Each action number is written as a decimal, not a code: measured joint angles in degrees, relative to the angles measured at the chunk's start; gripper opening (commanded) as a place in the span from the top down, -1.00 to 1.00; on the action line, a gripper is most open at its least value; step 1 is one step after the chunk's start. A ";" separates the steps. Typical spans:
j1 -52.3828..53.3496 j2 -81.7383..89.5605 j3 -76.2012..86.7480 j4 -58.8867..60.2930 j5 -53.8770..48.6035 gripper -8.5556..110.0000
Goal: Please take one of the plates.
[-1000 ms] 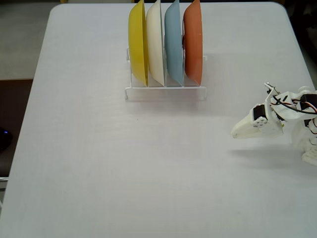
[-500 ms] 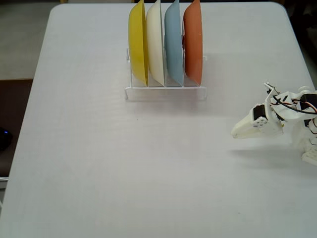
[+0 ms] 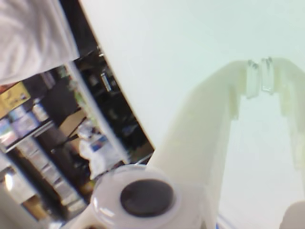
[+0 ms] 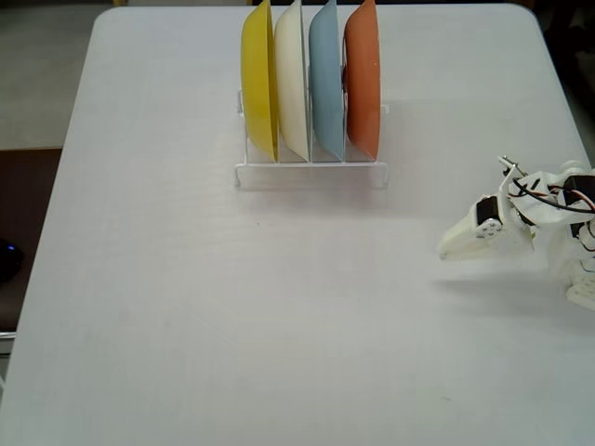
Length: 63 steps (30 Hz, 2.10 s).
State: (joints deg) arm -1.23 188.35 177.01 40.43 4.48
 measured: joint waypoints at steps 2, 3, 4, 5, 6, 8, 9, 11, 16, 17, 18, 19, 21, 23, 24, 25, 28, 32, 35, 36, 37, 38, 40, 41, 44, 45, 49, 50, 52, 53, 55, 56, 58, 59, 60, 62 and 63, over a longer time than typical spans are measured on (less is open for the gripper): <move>0.00 0.00 -2.72 1.67 -0.62 0.86; 0.00 0.00 -4.31 2.64 -0.79 0.86; 0.26 0.00 -6.24 3.96 -0.88 0.86; 0.70 0.00 -8.35 5.45 -1.14 0.86; 1.32 -0.18 -10.81 7.03 -1.58 0.86; 2.64 -1.93 -16.61 10.28 -2.72 0.86; 3.69 -4.22 -20.04 11.69 -3.52 0.86; 6.33 -9.58 -26.98 13.80 -5.27 0.86; 14.85 -24.96 -44.03 14.85 -15.38 0.86; 16.79 -28.30 -47.37 14.59 -18.28 0.86; 18.63 -31.73 -50.63 14.24 -21.09 0.86; 20.30 -34.89 -53.96 13.97 -23.73 0.86; 23.03 -40.87 -60.29 13.71 -28.74 0.86; 24.96 -46.76 -66.09 13.62 -32.70 0.86; 25.66 -49.75 -68.82 13.62 -34.37 0.85; 26.28 -52.56 -71.54 13.62 -36.12 0.83; 27.69 -59.33 -78.84 13.62 -39.99 0.67; 29.27 -65.92 -86.40 13.89 -43.24 0.54; 30.32 -69.96 -92.11 15.03 -45.88 0.49; 30.67 -71.10 -93.60 15.03 -46.58 0.48; 30.94 -72.25 -95.10 15.21 -47.37 0.46; 31.29 -73.30 -96.50 15.38 -48.08 0.43; 31.82 -75.59 -99.49 15.73 -49.13 0.40; 32.17 -76.55 -100.72 15.82 -49.57 0.38; 33.22 -78.57 -102.57 16.00 -50.10 0.37; 33.49 -79.10 -102.83 16.17 -50.10 0.37; 34.19 -81.39 -103.97 16.52 -50.10 0.36; 34.28 -82.27 -104.41 16.79 -50.10 0.36; 34.45 -84.11 -105.64 16.79 -50.36 0.36; 34.54 -84.81 -106.17 16.79 -50.71 0.36; 34.72 -86.31 -107.31 16.79 -51.15 0.36; 34.72 -87.10 -107.93 16.79 -51.24 0.36; 34.72 -88.77 -109.42 16.79 -51.50 0.35; 34.72 -89.38 -109.95 16.79 -51.59 0.35; 34.72 -90.09 -110.48 16.79 -51.68 0.35; 34.72 -91.41 -111.71 16.79 -51.68 0.37; 34.72 -92.29 -112.59 17.05 -51.68 0.39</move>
State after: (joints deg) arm 33.49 96.06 64.42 57.48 -47.20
